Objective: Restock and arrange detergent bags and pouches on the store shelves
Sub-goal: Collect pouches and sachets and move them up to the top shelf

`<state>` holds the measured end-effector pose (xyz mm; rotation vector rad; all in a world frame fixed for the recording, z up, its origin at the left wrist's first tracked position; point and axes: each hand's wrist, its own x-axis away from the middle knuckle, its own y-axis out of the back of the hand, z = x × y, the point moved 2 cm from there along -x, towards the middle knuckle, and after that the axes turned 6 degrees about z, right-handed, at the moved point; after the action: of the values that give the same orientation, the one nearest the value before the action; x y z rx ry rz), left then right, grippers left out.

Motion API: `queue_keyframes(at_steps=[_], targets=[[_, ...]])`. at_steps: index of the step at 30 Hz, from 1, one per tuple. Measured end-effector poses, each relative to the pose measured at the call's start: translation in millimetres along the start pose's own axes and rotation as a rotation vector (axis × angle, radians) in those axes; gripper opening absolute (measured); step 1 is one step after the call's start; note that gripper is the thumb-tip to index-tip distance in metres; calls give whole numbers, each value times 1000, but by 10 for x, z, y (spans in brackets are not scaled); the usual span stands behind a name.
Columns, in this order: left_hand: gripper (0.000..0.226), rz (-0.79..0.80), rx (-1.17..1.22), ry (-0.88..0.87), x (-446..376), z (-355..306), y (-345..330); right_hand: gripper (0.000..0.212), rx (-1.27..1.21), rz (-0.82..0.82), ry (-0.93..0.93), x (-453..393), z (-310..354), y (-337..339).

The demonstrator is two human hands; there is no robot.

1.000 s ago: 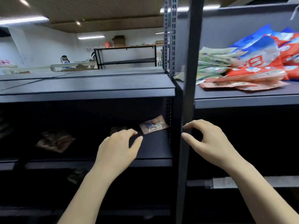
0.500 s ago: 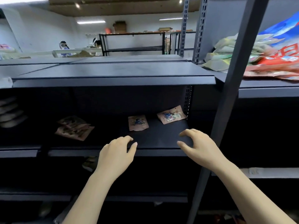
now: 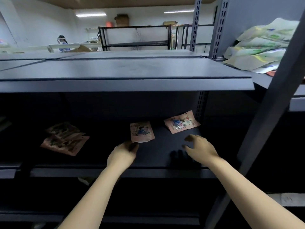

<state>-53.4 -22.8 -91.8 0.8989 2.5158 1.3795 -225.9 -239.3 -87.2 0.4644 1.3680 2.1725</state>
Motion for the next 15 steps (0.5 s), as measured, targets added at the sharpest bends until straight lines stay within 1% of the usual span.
queue_keyframes(at_steps=[2, 5, 8, 11, 13, 15], targets=[[45, 18, 42, 26, -218, 65, -79, 41, 101, -21, -32, -203, -81, -93], [51, 43, 168, 0, -487, 137, -215, 47, 195, -23, -108, -461, -186, -243], [45, 75, 234, -93, -678, 165, -330, 54, 199, -21, -171, -685, -289, -359], [41, 38, 198, -136, -920, 149, -393, 58, 209, -14, -225, -916, -389, -391], [46, 8, 222, -84, -1106, 131, -421, 61, 194, -32, -274, -1060, -477, -399], [62, -15, 258, 11, -1266, 140, -454, 69, 151, -48, -344, -1188, -567, -409]])
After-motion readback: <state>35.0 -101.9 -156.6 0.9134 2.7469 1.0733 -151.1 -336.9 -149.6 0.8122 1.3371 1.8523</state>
